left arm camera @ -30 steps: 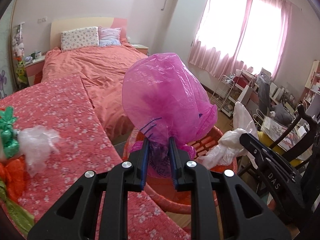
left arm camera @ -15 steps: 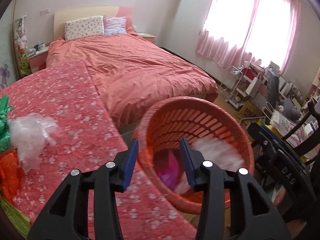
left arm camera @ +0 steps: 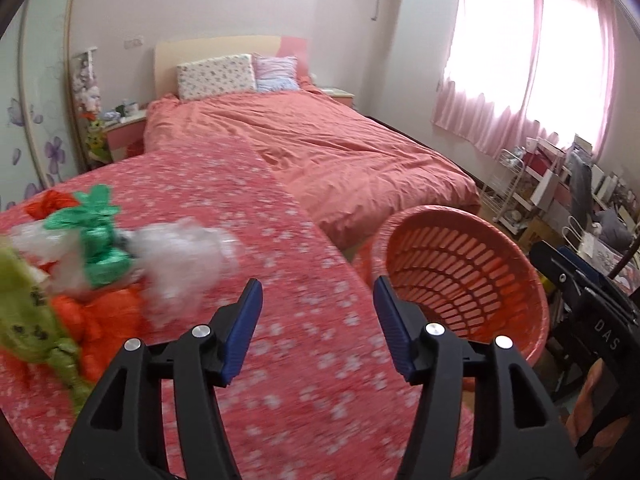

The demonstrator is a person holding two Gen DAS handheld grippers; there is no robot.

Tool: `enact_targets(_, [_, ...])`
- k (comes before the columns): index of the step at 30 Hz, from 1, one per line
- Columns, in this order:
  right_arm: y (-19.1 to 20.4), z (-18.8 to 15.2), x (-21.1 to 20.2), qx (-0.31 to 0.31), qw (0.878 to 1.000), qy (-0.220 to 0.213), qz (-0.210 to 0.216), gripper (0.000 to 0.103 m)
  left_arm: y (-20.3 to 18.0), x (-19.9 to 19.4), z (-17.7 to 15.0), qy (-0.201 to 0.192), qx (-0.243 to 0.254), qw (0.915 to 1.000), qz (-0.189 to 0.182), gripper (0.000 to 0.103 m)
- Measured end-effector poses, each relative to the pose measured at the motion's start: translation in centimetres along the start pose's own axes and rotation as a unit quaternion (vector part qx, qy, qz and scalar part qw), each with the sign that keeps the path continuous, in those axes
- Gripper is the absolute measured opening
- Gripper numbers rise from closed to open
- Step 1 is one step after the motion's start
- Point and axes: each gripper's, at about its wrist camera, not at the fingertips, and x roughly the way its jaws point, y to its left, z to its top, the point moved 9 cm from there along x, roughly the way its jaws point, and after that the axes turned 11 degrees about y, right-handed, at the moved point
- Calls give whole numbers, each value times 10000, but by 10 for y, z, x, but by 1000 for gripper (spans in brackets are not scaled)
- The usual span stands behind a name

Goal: Collect trash
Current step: 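Carry both bags over the orange basket and open both tools to drop them, then grasp the balled clear bag with the right tool while the left tool grasps the green paw-print bag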

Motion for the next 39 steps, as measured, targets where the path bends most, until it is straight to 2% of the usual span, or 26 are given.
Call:
enact_targets(7, [62,-5,-1,-361,9986,93,383,58,68,-36,-19,-257,-446,9974,497,59])
enact_targets(16, [158,-17,21,-738,9915,382,1002,58,157,-68,-48,-406,-1101,9864,1149,59])
enact_targets(24, [247,-16,59,-1182,9813,713,1339,57,199,-75,-60,-447,-1514,9805,1171,59])
enact_targets(31, [277,-26,95,-1518,9763,1071,1115,51,215,-69,-73,-322,-1578,9805,1130,59])
enact_targets(33, [279,-32,105,-1655,9749,1154,945,44,214,-66,-75,-289,-1559,9812,1099,59])
enact_targets(35, [277,-39,112,-1728,9730,1270,858,30,211,-62,-76,-255,-1538,9820,1062,59])
enact_targets(37, [270,-41,114,-1651,9728,1382,856,21,207,-58,-76,-194,-1537,9829,995,59])
enact_targets(39, [258,-38,109,-1516,9759,1329,834,16,201,-52,-78,-115,-1548,9838,897,59])
